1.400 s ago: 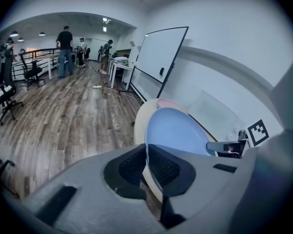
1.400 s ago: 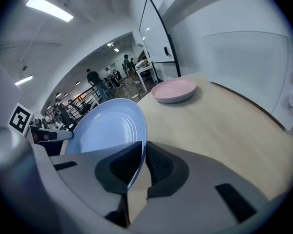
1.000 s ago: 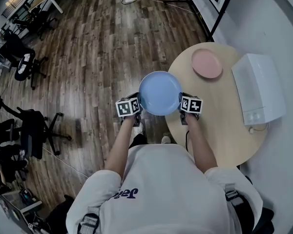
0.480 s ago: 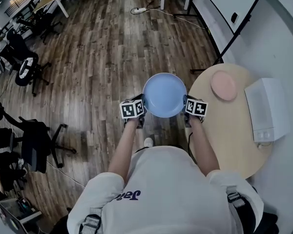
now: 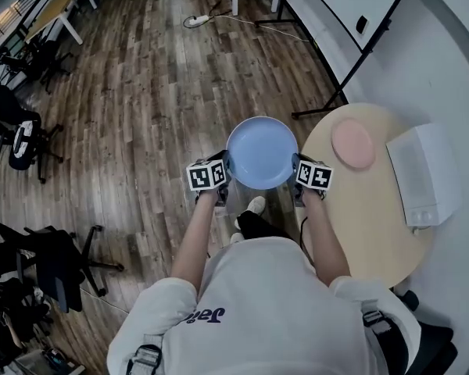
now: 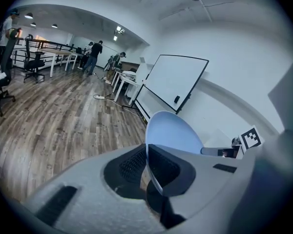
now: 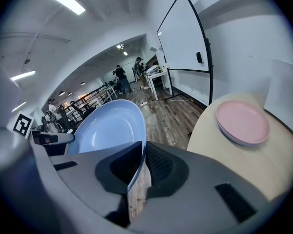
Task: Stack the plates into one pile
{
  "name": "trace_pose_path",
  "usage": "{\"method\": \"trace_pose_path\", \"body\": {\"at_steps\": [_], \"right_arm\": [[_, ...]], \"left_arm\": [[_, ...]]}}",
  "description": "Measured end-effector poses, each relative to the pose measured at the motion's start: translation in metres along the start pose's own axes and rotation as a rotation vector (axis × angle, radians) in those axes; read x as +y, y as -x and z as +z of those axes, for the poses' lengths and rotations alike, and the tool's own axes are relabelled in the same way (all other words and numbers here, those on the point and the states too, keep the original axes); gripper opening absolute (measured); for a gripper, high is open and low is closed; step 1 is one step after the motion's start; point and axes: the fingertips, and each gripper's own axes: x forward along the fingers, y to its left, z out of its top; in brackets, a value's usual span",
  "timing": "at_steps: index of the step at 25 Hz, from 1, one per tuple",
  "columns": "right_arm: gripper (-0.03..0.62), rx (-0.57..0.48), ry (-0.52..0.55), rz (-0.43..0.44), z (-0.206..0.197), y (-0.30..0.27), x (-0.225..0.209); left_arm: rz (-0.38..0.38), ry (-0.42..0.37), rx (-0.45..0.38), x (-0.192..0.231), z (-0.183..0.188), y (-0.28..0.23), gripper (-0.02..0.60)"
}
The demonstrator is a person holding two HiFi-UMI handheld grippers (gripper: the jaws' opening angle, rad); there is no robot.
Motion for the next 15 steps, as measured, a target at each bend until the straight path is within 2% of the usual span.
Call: {"method": "trace_pose_path", "body": {"at_steps": [7, 10, 15], "right_arm": [[0.031, -0.067, -0.133, -0.053, 0.057, -0.042, -0.075], [0.031, -0.103, -0.211, -0.097, 0.075, -0.045, -0.101], [0.031, -0.155, -0.325, -0.194, 0.077, -0.025, -0.152]], "left_arm": [[-0.04, -0.094, 0.082, -0.028, 0.051, -0.105, 0.026], [-0.081, -0.154, 0.124, -0.048, 0.079, -0.143, 0.026], [-0.19, -0.246, 0.202, -0.098, 0.092, -0.199, 0.026]]}}
